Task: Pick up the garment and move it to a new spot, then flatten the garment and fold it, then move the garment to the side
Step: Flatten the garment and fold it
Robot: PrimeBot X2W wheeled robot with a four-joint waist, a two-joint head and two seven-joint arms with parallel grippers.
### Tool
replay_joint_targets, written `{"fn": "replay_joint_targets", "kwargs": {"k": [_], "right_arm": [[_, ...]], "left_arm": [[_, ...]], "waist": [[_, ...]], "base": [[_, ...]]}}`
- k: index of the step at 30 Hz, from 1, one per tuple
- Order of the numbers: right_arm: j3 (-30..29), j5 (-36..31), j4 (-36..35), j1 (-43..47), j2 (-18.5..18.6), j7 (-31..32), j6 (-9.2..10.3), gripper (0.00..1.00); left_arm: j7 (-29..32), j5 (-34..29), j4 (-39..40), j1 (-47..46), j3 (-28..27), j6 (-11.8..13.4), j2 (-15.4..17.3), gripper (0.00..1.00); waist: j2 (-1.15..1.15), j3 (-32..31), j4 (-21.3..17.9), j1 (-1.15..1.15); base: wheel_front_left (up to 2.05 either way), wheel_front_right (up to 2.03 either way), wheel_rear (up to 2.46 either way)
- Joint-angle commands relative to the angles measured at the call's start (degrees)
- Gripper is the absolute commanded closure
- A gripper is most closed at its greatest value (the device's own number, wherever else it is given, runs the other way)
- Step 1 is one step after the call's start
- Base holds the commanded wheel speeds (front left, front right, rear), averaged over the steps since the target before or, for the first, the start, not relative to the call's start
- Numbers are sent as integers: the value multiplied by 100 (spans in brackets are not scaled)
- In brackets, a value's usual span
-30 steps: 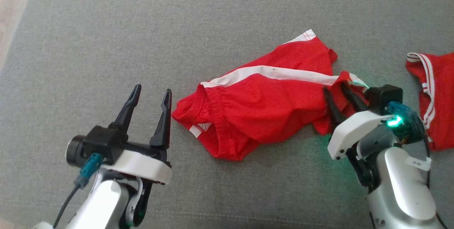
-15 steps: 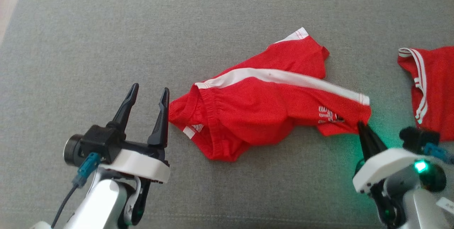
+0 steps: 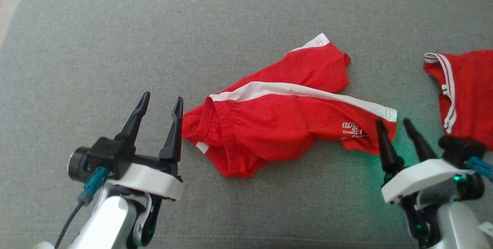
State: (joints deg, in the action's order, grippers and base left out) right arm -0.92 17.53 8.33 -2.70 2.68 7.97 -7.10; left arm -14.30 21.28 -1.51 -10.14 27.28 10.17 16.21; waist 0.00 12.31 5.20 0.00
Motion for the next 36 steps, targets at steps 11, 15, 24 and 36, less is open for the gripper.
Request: {"fn": "replay_joint_targets", "kwargs": {"k": [11, 15, 24, 36], "right_arm": [[71, -898, -1973, 103, 20, -340, -39, 0], [136, -951, -2105, 168, 20, -331, -39, 0], [172, -819, -2134, 412, 20, -261, -39, 0], [155, -760, -2078, 395, 20, -247, -39, 0]], "left_arm": [[-5, 71, 116, 76, -310, 147, 230, 0], [43, 73, 132, 145, -271, 159, 252, 0], [192, 126, 254, 284, -223, 193, 329, 0], [278, 236, 315, 234, -173, 165, 309, 0]], "waist": [[0, -345, -68, 0], [0, -462, -69, 0], [0, -572, -82, 0], [0, -523, -71, 0]], "base": [[0, 0, 0], [0, 0, 0], [0, 0, 0], [0, 0, 0]]}}
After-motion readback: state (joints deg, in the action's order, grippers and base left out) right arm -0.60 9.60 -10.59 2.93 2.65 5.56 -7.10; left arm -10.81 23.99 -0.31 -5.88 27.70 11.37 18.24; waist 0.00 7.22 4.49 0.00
